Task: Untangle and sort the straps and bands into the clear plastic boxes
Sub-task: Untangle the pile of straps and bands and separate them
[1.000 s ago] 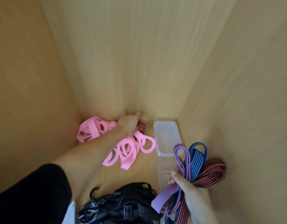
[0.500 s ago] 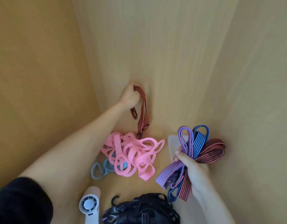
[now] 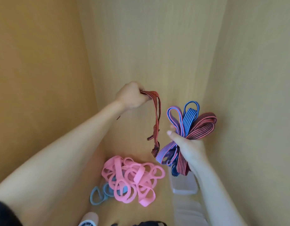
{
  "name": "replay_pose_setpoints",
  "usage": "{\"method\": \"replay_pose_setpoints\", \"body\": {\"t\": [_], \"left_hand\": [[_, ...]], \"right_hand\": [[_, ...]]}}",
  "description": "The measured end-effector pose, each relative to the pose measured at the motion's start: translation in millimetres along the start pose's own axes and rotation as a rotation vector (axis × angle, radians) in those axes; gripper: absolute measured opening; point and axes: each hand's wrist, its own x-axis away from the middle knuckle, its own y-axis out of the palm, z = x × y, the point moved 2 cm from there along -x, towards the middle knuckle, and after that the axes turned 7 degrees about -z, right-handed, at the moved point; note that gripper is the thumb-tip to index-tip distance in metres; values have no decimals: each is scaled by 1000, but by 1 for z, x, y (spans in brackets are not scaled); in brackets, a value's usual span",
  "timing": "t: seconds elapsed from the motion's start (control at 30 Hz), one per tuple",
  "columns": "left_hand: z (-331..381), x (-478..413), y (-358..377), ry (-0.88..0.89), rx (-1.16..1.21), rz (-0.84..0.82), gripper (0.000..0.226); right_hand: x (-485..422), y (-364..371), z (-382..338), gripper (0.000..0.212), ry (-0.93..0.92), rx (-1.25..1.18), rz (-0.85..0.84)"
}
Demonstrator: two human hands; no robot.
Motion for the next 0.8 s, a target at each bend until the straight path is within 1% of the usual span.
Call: {"method": "replay_pose_setpoints", "body": {"t": [0.03, 0.07, 0.1, 0.13, 0.2, 0.3, 0.37, 0.43, 0.5, 0.53, 0.6, 0.67, 0.73, 0.8], "left_hand": [[6, 6, -4, -18, -42, -4, 70], [12, 12, -8, -45, -78, -15, 78], [16, 17, -12, -69, -107, -29, 83], [20, 23, -14, -97, -125, -48, 84], [25, 32, -16, -146, -145, -76, 83], [27, 40, -12, -196, -103, -95, 81], [28, 43, -7, -165, -17, -105, 75], [32, 45, 1, -89, 138, -171, 62], [39, 48, 8, -45, 302, -255, 51], [42, 48, 9, -41, 343, -282, 49], [44, 48, 10, -50, 371, -306, 45], [42, 46, 8, -67, 369, -337, 35], [42, 47, 7, -74, 355, -385, 23], [40, 46, 7, -88, 361, -414, 17]], "right_hand": [[-1, 2, -8, 38, -9, 42, -17], [-1, 4, -16, 46, -8, 72, -27], [-4, 6, -22, 44, -26, 90, -35], [-6, 8, -27, 37, -44, 106, -37], [-7, 12, -34, 28, -92, 123, -40], [-8, 19, -35, 26, -111, 129, -66], [-9, 23, -32, 30, -84, 135, -94], [-9, 30, -28, 32, -70, 135, -138], [-8, 37, -23, 27, -66, 109, -173], [-8, 40, -21, 24, -61, 87, -180], [-8, 42, -19, 26, -38, 40, -149], [-11, 39, -18, 29, -21, 12, -115], [-15, 35, -17, 30, -20, 13, -117], [-19, 37, -14, 37, 6, 44, -141]]}}
